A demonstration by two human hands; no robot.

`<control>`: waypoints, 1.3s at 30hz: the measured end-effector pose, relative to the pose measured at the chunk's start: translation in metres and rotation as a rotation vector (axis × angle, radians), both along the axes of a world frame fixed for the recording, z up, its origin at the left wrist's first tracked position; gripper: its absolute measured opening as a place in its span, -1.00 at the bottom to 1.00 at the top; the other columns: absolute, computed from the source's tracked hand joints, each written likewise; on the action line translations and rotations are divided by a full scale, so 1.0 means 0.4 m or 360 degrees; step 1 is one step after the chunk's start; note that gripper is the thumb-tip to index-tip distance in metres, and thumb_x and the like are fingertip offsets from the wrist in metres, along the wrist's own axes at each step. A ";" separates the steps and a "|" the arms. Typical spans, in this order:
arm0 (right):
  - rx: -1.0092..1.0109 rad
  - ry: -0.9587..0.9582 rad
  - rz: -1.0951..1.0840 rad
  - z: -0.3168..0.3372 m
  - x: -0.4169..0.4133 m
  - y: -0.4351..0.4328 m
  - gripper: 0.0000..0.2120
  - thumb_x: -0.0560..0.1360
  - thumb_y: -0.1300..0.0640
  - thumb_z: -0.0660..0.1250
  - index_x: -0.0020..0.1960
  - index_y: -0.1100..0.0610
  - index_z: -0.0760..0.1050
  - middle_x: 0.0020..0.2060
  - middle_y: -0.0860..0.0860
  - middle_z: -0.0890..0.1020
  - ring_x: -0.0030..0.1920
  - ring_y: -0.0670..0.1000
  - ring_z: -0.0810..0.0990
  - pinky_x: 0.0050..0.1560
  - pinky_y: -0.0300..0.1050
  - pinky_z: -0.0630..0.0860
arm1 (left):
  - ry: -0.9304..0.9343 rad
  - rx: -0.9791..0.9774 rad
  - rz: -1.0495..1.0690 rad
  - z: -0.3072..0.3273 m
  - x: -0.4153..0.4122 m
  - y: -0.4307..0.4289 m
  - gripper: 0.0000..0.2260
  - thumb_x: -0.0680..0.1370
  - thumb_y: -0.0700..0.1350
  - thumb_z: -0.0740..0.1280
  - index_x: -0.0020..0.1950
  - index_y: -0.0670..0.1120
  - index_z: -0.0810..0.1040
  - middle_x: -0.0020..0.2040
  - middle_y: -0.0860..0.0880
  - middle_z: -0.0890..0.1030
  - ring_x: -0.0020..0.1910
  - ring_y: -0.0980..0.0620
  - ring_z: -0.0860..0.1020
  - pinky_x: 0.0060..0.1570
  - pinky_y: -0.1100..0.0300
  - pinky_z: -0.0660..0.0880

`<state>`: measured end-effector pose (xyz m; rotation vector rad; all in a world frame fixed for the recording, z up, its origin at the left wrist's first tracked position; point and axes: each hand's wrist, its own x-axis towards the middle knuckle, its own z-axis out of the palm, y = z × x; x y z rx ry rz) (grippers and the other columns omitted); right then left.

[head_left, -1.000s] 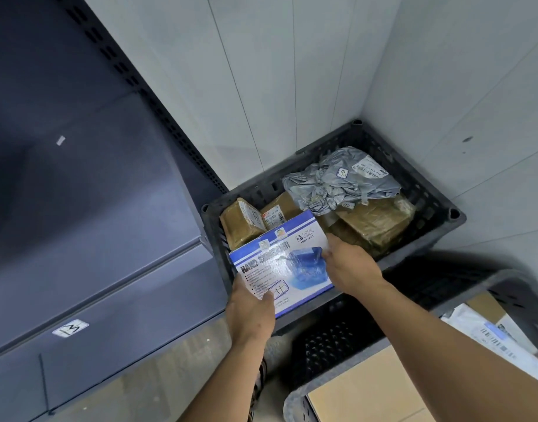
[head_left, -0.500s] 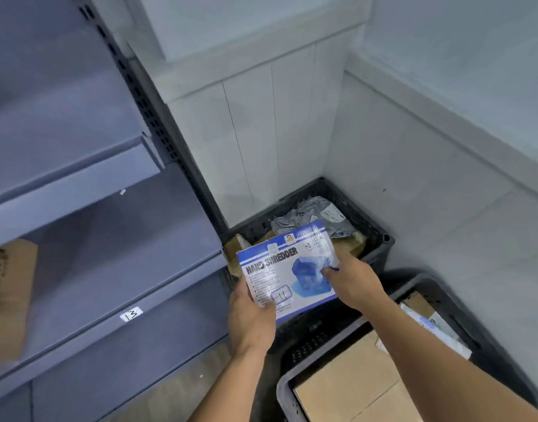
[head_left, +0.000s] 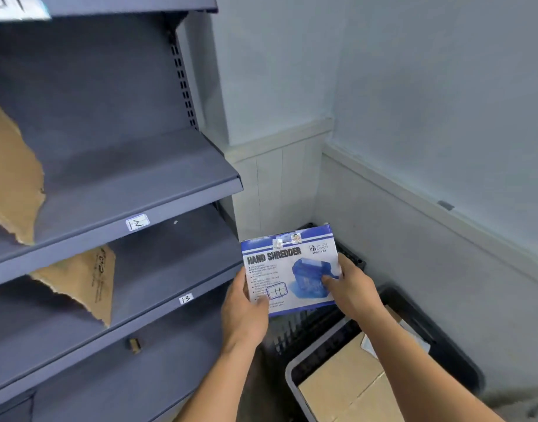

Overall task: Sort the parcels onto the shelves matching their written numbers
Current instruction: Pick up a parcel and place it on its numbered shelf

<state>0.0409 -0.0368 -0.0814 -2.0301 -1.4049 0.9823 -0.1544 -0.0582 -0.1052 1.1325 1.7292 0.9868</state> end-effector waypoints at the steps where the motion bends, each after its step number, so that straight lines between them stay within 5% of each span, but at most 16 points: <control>1: 0.0045 0.0010 -0.0005 0.023 -0.012 -0.022 -0.59 0.63 0.01 0.28 0.46 -0.04 0.32 0.27 -0.01 0.58 0.03 -0.01 0.56 -0.24 -0.20 0.49 | -0.0018 0.0038 0.0014 0.026 -0.012 -0.017 -0.49 0.54 -0.23 0.40 0.33 0.28 0.41 0.20 0.16 0.59 0.16 0.13 0.58 0.12 0.04 0.61; 7: 0.0297 0.0076 0.0012 0.146 -0.063 -0.115 -0.54 0.63 0.05 0.29 0.50 -0.04 0.30 0.31 -0.05 0.57 0.07 -0.02 0.59 -0.35 -0.38 0.40 | -0.0116 0.0250 0.0080 0.158 -0.063 -0.112 -0.51 0.57 -0.22 0.39 0.34 0.26 0.38 0.25 0.13 0.57 0.20 0.09 0.57 0.08 0.04 0.63; 11: 0.0442 0.0133 0.0041 0.207 -0.089 -0.162 -0.53 0.62 0.05 0.32 0.49 -0.06 0.29 0.31 -0.05 0.55 0.11 -0.01 0.59 -0.25 -0.31 0.50 | -0.0127 0.0350 0.0114 0.219 -0.083 -0.172 -0.50 0.58 -0.20 0.38 0.41 0.23 0.35 0.31 0.10 0.55 0.23 0.06 0.56 -0.08 0.14 0.66; 14: 0.0537 0.0165 0.0115 0.239 -0.099 -0.205 -0.55 0.62 0.10 0.32 0.47 -0.06 0.31 0.23 -0.07 0.58 0.02 -0.07 0.56 -0.30 -0.38 0.42 | -0.0129 0.0441 0.0168 0.258 -0.092 -0.221 -0.49 0.59 -0.23 0.37 0.43 0.21 0.36 0.29 0.13 0.55 0.16 0.16 0.53 -0.29 0.44 0.55; 21: 0.0663 0.0269 0.0323 0.288 -0.111 -0.320 -0.43 0.54 0.15 0.42 0.43 -0.18 0.28 0.09 -0.18 0.58 -0.06 -0.17 0.59 -0.31 -0.35 0.48 | -0.0131 0.0553 0.0367 0.314 -0.095 -0.381 -0.41 0.54 -0.29 0.41 0.44 0.22 0.36 0.25 0.19 0.57 0.06 0.37 0.52 -0.27 0.49 0.49; 27: 0.0758 0.0366 0.0483 0.290 -0.139 -0.439 -0.37 0.45 0.16 0.50 0.14 -0.44 0.25 -0.03 -0.38 0.55 0.00 -0.15 0.60 -0.05 -0.14 0.61 | -0.0065 0.0609 0.0563 0.342 -0.099 -0.544 -0.34 0.48 -0.38 0.41 0.43 0.18 0.38 0.16 0.18 0.59 0.06 0.33 0.53 -0.29 0.57 0.41; 31: 0.0735 0.0403 0.0592 0.289 -0.194 -0.495 -0.28 0.44 0.17 0.52 0.36 -0.36 0.23 0.09 -0.24 0.59 0.09 -0.09 0.59 0.02 -0.10 0.59 | -0.0063 0.0646 0.0693 0.354 -0.141 -0.636 -0.30 0.47 -0.40 0.41 0.48 0.15 0.37 0.19 0.15 0.60 0.00 0.48 0.51 -0.29 0.57 0.42; 33: 0.0728 0.0437 0.0645 0.295 -0.232 -0.521 -0.20 0.45 0.18 0.51 0.49 -0.26 0.18 0.13 -0.18 0.59 0.12 -0.06 0.59 -0.02 -0.17 0.55 | -0.0061 0.0667 0.0755 0.363 -0.169 -0.677 -0.30 0.47 -0.41 0.40 0.47 0.16 0.37 0.14 0.18 0.59 -0.03 0.54 0.49 -0.29 0.57 0.41; 39: 0.0767 0.0481 0.0812 0.321 -0.356 -0.610 -0.29 0.47 0.23 0.47 0.38 -0.31 0.22 0.10 -0.20 0.58 0.03 -0.10 0.55 -0.22 -0.49 0.39 | -0.0068 0.0681 0.0883 0.366 -0.287 -0.776 -0.29 0.48 -0.39 0.41 0.51 0.15 0.34 0.21 0.15 0.60 0.01 0.46 0.51 -0.27 0.58 0.42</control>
